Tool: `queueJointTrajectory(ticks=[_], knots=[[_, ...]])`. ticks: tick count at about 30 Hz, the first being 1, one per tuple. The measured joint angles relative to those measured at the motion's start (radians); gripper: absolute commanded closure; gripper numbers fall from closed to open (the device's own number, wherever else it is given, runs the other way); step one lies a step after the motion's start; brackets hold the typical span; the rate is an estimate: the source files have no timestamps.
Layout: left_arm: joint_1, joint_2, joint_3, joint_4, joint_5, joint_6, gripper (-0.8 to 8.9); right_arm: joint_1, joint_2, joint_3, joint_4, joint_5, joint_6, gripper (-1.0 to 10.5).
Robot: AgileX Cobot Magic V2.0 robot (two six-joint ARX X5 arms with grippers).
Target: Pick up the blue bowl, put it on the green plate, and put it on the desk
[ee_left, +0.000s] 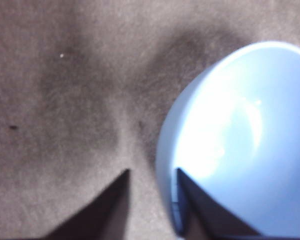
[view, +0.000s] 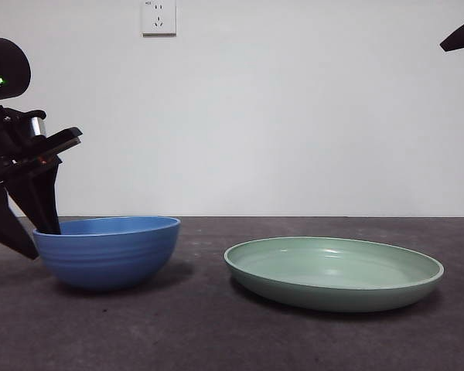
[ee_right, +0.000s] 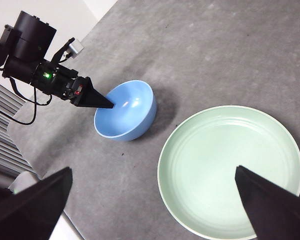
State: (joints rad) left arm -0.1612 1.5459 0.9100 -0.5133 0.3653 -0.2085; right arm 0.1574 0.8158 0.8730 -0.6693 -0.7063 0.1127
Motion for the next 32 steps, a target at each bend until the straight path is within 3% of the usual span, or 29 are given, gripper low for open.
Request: queueJointTrajectory(ticks=[11, 16, 24, 32], knots=[[-0.005, 0.0, 0.064, -0.024, -0.003, 0.0, 7.99, 0.0, -0.003, 0.0, -0.006, 0.001, 0.0, 4.3], [-0.03, 0.0, 0.169, -0.122, -0.003, 0.0, 7.99, 0.0, -0.038, 0.0, -0.036, 0.005, 0.0, 4.3], [-0.128, 0.025, 0.384, -0.249, -0.103, -0.003, 7.99, -0.002, -0.113, 0.0, -0.122, 0.119, -0.002, 4.3], [-0.278, 0.14, 0.555, -0.263, -0.109, -0.015, 7.99, -0.002, -0.195, 0.0, -0.212, 0.188, -0.012, 4.3]])
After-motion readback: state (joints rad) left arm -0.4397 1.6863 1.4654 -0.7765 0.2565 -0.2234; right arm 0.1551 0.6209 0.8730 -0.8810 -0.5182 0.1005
